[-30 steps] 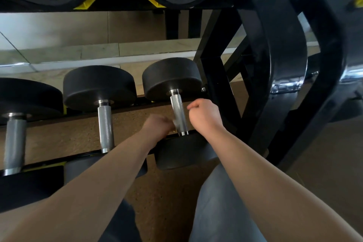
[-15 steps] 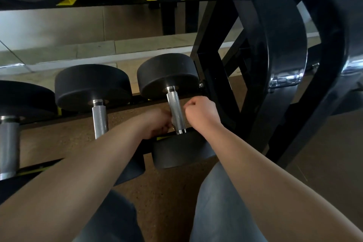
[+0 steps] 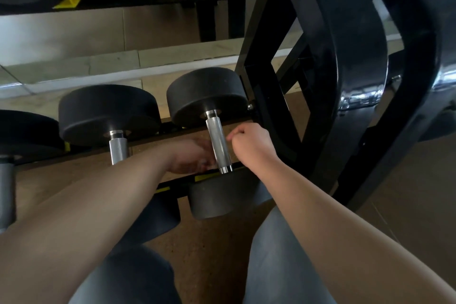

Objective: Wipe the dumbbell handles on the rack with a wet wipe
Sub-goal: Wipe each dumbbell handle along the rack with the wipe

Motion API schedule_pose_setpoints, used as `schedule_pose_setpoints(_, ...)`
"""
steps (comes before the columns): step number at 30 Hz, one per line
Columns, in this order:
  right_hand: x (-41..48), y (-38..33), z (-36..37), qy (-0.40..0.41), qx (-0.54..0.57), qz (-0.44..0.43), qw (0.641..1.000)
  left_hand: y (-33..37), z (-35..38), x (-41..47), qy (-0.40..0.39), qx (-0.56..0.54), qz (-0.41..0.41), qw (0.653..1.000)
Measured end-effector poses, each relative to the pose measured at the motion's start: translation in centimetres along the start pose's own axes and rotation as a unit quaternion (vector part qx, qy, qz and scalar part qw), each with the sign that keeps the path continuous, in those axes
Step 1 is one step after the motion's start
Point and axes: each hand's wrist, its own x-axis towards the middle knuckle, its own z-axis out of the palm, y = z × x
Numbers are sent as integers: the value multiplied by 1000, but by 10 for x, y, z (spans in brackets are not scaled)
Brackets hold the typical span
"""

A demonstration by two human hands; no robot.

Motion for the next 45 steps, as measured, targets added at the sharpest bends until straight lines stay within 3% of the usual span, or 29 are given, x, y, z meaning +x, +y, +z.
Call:
schedule_pose_setpoints(2,1,1,1,-1,-2,-1,1000,-1,5,-5,-49,86,-41,994)
schedule_pose_setpoints(4,2,1,2,3,0,-2,1000,1,5,-1,-47,68,-29,996)
schedule_pose_setpoints(6,3,2,2,8,3,-3,1000,2,2,7,2,-51,29,998)
schedule_pose_setpoints(8,3,3,2,9,5,-3,1000,7,0,14,71,-196,121,971)
schedule_pose_setpoints(10,3,2,2,10,6,-1,1000,11,-1,20,102,-248,168,949)
schedule_pose_setpoints(12,2,0,2,8,2,5,1000,9,-1,19,96,-211,139,963)
schedule_pose_setpoints(15,1,-2,1,11,-3,9,1000,2,3,5,51,-20,14,998)
schedule_pose_setpoints(17,0,-2,2,14,-7,4,1000,3,11,-11,6,81,-55,995)
schedule_pose_setpoints(19,-1,-1,2,17,-6,2,1000,5,14,-14,21,92,-65,993)
schedule_pose_setpoints(22,-2,0,2,20,4,4,1000,8,16,-3,110,-52,-6,992)
schedule_pose_setpoints(25,-2,-1,1,26,8,4,1000,17,19,7,234,-228,37,944)
schedule_pose_setpoints(27,-3,-1,1,29,9,3,1000,20,19,5,262,-251,46,931)
schedule_pose_setpoints(29,-2,0,1,34,8,4,999,17,20,-6,242,-165,24,956)
schedule_pose_setpoints(31,-2,1,1,36,5,3,999,14,26,-24,174,4,-43,984)
schedule_pose_setpoints(34,-2,0,2,39,-2,-1,999,9,32,-39,122,136,-84,980)
schedule_pose_setpoints(37,-5,0,3,44,6,-9,999,11,32,-45,216,-3,-38,976)
schedule_pose_setpoints(40,-6,3,4,51,12,-14,999,20,25,-43,338,-159,65,925)
schedule_pose_setpoints(42,-5,3,4,52,12,-16,998,26,23,-40,378,-115,117,911)
schedule_pose_setpoints(45,-5,2,4,49,8,-14,999,17,31,-40,406,105,151,895)
